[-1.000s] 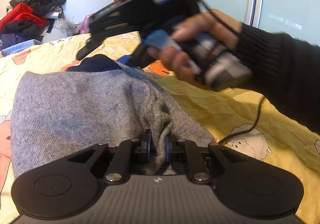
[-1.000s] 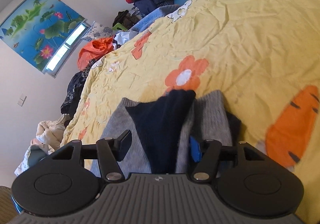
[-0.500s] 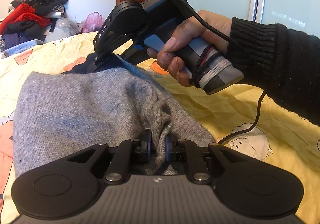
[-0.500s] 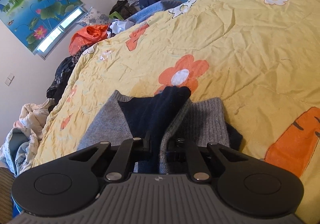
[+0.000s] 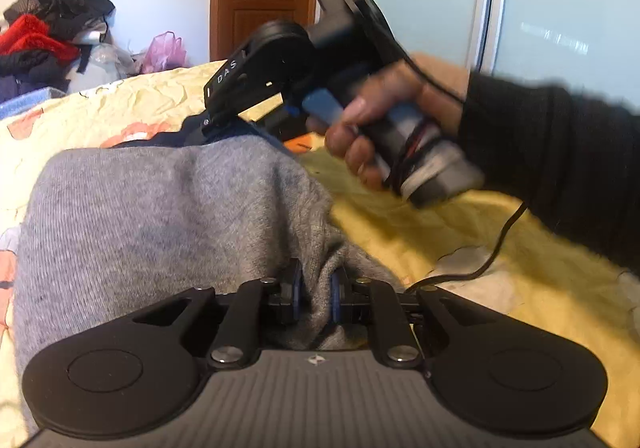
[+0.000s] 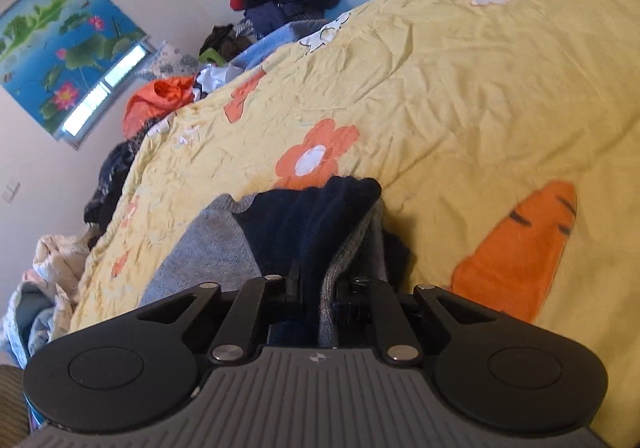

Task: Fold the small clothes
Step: 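Lift the sweater bundle with the left gripper and fold it over while the right gripper holds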

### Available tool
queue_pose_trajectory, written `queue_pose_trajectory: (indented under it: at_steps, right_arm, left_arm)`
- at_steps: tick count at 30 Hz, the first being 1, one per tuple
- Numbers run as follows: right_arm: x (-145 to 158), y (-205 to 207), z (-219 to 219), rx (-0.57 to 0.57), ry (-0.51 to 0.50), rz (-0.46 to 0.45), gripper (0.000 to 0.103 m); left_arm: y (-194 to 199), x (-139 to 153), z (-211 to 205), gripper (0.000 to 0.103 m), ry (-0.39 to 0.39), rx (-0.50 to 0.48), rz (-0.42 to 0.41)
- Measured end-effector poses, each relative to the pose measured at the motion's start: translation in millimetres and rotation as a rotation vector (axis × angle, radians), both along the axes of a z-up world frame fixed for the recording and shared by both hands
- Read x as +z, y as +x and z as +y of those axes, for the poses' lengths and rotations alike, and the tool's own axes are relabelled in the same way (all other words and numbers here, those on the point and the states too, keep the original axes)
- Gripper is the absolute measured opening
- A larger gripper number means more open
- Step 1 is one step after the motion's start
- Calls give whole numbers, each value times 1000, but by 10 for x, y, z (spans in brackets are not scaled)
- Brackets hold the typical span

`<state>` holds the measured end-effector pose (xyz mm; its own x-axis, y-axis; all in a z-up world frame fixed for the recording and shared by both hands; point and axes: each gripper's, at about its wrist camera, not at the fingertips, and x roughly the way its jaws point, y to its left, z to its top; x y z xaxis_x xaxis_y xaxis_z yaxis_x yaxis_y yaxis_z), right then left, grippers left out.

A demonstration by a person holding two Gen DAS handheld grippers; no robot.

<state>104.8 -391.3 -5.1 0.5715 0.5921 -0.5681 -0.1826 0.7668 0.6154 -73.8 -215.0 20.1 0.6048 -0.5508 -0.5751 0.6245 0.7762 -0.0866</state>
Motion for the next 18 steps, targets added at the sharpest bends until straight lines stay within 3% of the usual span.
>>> queue_pose_trajectory:
  at_steps: [2,3,4,6,8,10,14,18]
  right_arm:
    - [30,-66,-59,-40,53,-5,35]
    - [71,-109,-112,-66,85,-17,48]
    - [144,-197,-172,-111,117,-46,60]
    - [269,-421,-302,-172,173,-107,67]
    - [363,-682,-337,-113,205,-138,67]
    - [436,-1020,-261,-42,175,-161,67]
    - [527,-1649,2,61,28,-211,67]
    - [502,-1851,248,116,-130,-202,63]
  left_arm:
    - [-67,120,191,22,-68,-9,-8]
    - [-103,188,330,33,-103,-15,-18]
    - [-140,253,506,58,-135,-7,-36]
    - [-232,345,858,92,-173,59,-113]
    - [-367,379,1145,92,-135,110,-232]
    - [-462,329,1277,92,-25,127,-285]
    - [-529,122,1330,91,77,115,-258]
    - [-447,19,1141,91,130,95,-244]
